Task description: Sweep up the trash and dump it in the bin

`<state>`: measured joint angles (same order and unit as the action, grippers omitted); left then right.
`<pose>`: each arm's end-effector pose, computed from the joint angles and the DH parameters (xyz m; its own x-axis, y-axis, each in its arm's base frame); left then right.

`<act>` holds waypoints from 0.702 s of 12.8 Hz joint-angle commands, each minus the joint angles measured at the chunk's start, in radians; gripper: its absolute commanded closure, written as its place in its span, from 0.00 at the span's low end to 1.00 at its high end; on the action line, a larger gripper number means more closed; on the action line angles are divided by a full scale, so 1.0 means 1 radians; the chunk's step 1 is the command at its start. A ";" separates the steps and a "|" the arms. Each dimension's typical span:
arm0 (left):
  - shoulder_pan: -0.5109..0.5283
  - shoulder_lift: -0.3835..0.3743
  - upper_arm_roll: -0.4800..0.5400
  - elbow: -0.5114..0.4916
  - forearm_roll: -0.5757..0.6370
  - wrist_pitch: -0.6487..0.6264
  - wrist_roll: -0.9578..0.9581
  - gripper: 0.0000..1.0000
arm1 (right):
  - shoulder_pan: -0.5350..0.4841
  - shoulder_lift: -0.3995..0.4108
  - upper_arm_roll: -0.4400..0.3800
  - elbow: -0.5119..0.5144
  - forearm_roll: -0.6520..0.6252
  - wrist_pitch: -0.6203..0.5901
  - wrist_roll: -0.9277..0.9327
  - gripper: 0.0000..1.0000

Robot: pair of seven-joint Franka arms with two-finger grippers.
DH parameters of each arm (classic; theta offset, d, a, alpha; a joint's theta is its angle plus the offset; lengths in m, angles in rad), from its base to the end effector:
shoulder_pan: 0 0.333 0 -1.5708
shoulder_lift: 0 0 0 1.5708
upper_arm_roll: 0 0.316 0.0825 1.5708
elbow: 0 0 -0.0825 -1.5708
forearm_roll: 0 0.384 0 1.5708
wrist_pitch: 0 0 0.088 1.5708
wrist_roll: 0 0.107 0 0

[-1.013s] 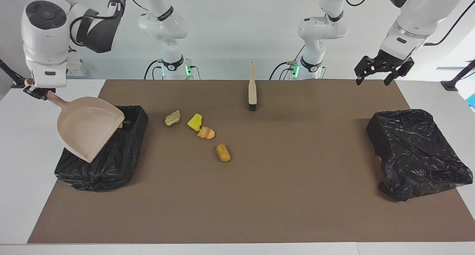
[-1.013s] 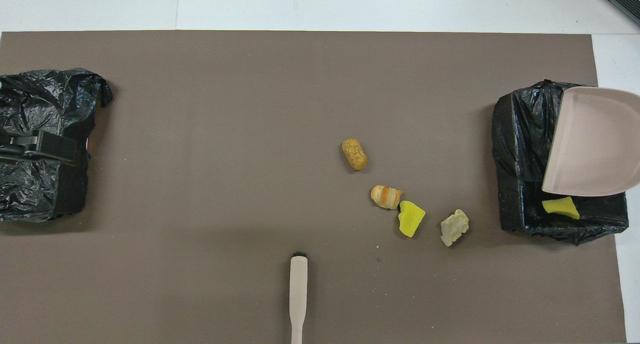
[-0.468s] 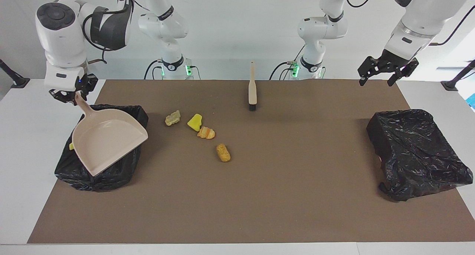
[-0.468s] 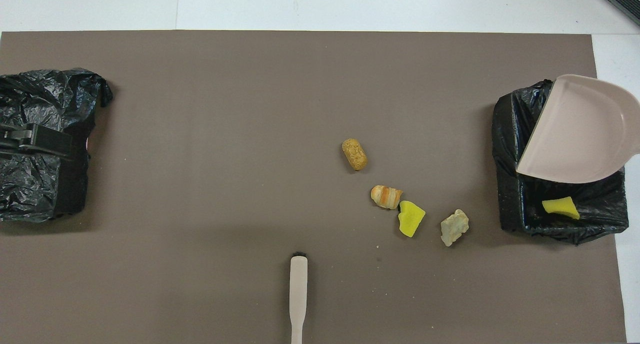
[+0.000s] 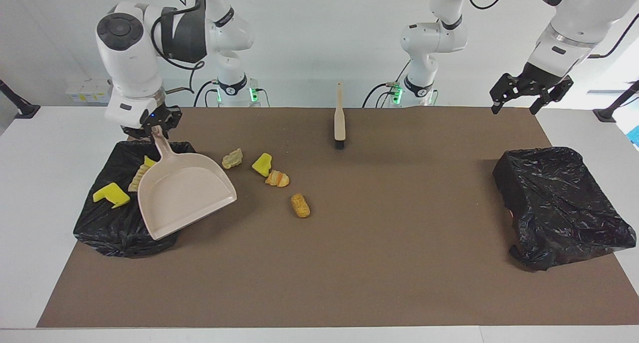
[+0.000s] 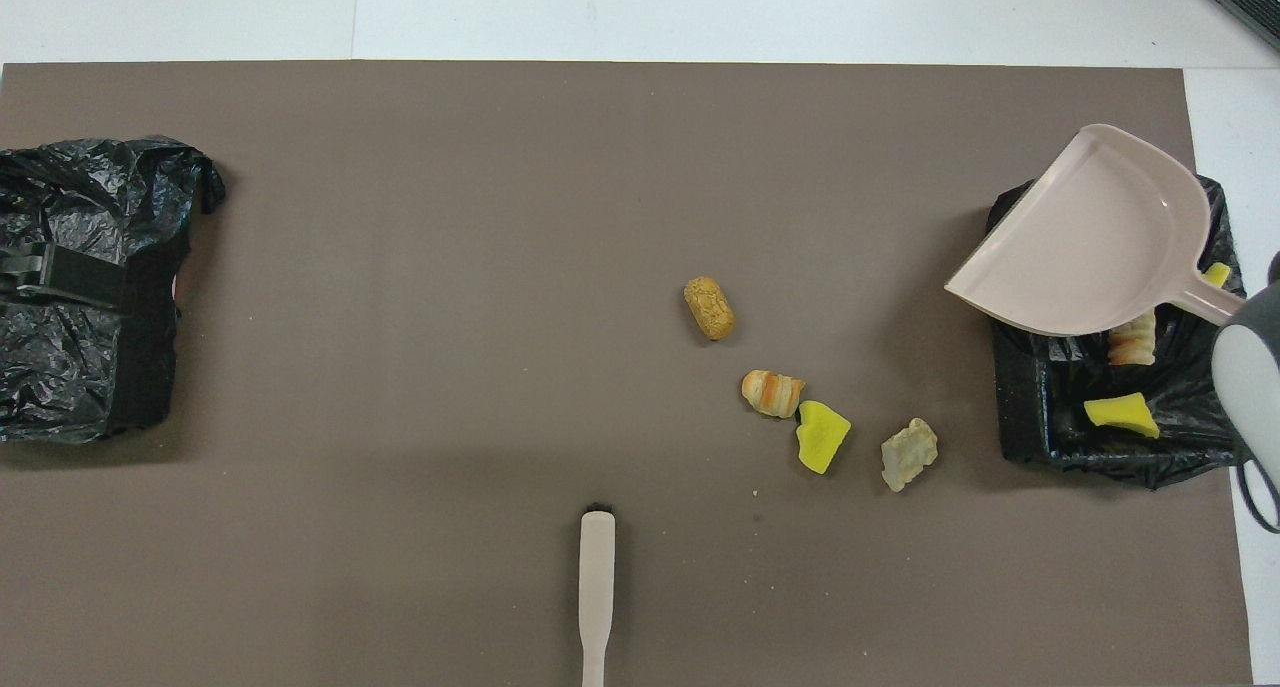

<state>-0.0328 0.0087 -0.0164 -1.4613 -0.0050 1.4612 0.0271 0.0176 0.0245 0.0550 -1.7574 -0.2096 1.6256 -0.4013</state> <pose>0.5454 -0.0274 0.6612 0.9970 -0.0768 -0.0087 -0.0767 -0.9970 0.0053 0.5538 0.0187 0.5299 0.8612 0.4565 -0.2233 0.4898 -0.8629 0.1248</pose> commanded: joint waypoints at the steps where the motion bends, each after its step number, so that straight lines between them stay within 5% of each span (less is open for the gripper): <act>1: 0.004 -0.009 -0.004 0.007 0.017 -0.012 0.007 0.00 | 0.086 0.011 -0.004 -0.016 0.074 -0.001 0.196 1.00; 9: 0.005 -0.009 -0.004 0.006 0.017 -0.015 0.007 0.00 | 0.367 0.113 -0.004 0.012 0.229 0.160 0.780 1.00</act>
<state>-0.0328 0.0059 -0.0165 -1.4605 -0.0050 1.4609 0.0271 0.3528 0.1246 0.0575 -1.7680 -0.0231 1.7664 0.2989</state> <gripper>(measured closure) 0.000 0.678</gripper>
